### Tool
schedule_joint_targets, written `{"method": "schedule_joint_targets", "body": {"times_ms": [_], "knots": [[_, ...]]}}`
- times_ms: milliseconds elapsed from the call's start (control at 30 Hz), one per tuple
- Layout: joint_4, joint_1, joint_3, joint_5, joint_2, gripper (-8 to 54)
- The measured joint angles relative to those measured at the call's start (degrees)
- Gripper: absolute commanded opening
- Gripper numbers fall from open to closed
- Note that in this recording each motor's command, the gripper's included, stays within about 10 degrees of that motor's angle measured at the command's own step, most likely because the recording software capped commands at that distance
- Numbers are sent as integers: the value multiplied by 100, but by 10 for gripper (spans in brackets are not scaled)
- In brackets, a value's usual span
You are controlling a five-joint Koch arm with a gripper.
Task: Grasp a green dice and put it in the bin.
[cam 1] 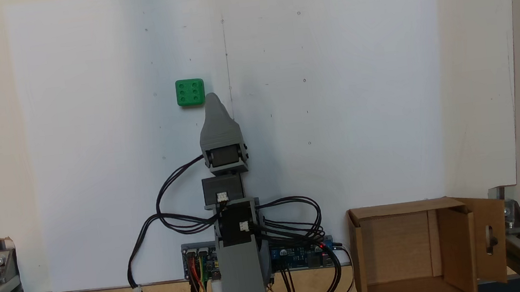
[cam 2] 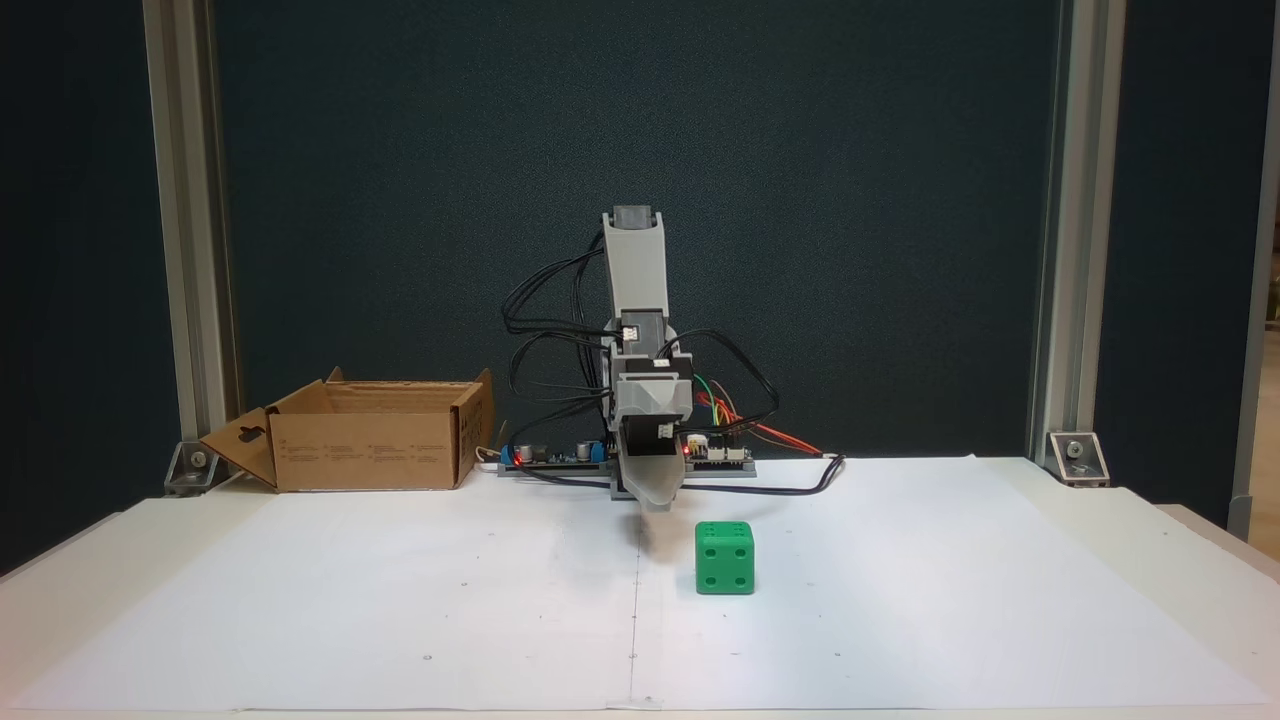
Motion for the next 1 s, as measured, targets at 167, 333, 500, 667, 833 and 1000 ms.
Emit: {"method": "schedule_joint_targets", "body": {"times_ms": [167, 333, 500, 667, 833, 1000], "knots": [[0, -9, -18, 0, 0, 432], [0, 26, -211, 0, 0, 432], [0, 0, -325, 0, 0, 432], [79, -105, -791, 0, 0, 432], [703, -97, -1239, 0, 0, 433], [1872, 9, -1916, 0, 0, 434]]}}
